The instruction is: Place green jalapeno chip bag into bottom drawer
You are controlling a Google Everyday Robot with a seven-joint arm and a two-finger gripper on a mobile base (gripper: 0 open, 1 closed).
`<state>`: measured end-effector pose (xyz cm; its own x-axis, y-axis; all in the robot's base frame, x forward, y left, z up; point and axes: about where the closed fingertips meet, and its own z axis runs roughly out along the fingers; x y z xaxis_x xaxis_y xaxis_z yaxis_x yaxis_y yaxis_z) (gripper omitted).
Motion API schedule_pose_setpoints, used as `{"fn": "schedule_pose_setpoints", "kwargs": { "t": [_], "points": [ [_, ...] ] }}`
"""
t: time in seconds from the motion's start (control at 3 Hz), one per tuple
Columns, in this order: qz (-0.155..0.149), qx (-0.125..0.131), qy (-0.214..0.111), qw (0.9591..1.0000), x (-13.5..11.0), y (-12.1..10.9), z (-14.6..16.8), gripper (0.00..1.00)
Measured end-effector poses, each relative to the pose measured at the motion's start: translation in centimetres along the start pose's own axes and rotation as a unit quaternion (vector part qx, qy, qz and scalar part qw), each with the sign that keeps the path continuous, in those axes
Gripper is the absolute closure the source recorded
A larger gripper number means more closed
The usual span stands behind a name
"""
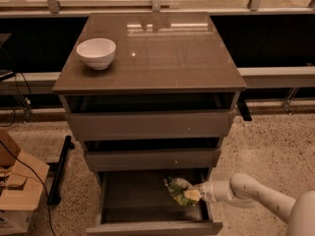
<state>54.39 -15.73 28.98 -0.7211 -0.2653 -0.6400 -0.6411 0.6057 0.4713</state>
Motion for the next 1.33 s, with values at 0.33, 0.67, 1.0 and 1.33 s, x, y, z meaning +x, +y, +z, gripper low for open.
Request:
{"fn": "schedule_pose_setpoints", "kwargs": {
  "t": [0.33, 0.67, 1.0, 1.33],
  "points": [
    [0.038, 0.015, 0.036, 0.9985, 3.9, -2.3, 2.2, 0.82],
    [0.083, 0.027, 0.075, 0.9934, 7.2, -3.2, 4.4, 0.57],
    [0.083, 0.025, 0.075, 0.9934, 7.2, -3.0, 4.5, 0.36],
    [0.083, 0.023, 0.075, 0.9934, 7.2, -2.9, 4.7, 0.12]
  ]
}}
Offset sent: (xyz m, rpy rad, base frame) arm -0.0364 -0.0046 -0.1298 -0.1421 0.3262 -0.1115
